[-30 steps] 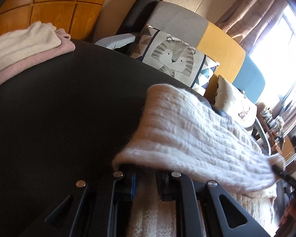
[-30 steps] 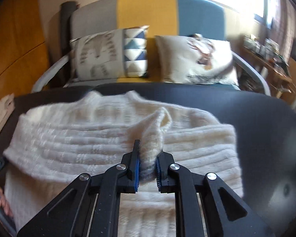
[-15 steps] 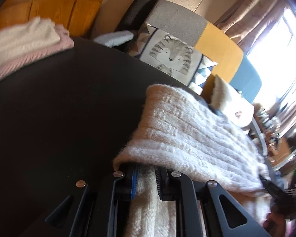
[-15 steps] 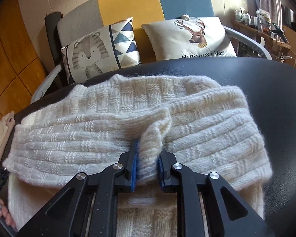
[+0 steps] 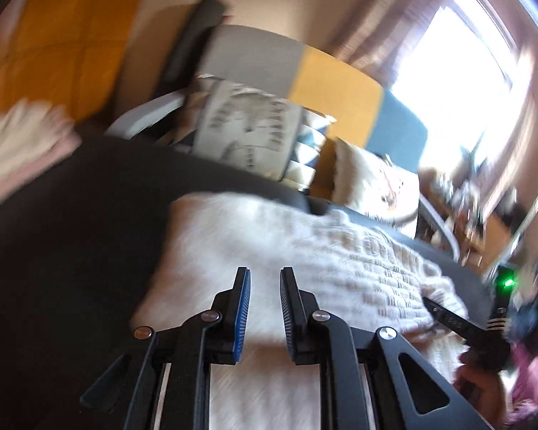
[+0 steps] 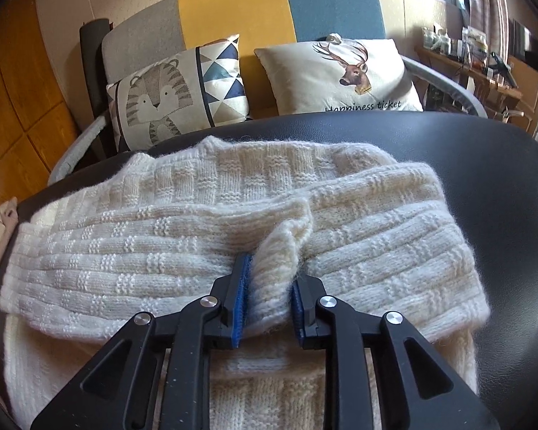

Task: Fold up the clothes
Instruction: 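Open both grippers, releasing the folded sleeve on the body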

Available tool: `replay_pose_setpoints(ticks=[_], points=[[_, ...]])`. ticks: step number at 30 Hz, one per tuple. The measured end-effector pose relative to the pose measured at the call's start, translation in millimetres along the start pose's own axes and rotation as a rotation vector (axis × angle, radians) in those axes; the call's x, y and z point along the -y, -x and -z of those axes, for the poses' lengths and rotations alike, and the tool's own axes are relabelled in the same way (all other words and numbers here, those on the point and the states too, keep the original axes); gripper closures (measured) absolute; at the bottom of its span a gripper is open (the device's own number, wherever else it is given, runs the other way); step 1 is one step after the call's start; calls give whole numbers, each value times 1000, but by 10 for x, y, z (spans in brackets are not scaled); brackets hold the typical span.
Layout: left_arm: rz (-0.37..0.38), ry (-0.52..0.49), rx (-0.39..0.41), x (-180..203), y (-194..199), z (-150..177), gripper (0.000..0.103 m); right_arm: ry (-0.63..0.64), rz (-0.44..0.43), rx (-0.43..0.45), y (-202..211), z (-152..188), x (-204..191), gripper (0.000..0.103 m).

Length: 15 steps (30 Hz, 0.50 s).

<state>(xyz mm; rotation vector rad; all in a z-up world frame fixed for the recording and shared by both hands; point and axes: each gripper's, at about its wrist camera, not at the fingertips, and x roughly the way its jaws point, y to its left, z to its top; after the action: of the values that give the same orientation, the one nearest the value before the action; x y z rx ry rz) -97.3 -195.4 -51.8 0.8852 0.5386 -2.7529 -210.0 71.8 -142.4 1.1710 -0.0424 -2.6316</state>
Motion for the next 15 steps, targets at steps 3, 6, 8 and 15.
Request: replay_pose_setpoints(ticks=[3, 6, 8, 15], points=[[-85, -158, -45, 192, -422, -127, 86, 18, 18, 3, 2, 2, -34, 79], [-199, -148, -104, 7, -690, -124, 86, 19, 18, 6, 1, 3, -29, 78], [-216, -70, -102, -177, -679, -105, 86, 5, -3, 7, -1, 2, 5, 76], [-272, 37, -107, -472, -665, -51, 91, -33, -83, -16, 13, -52, 119, 67]])
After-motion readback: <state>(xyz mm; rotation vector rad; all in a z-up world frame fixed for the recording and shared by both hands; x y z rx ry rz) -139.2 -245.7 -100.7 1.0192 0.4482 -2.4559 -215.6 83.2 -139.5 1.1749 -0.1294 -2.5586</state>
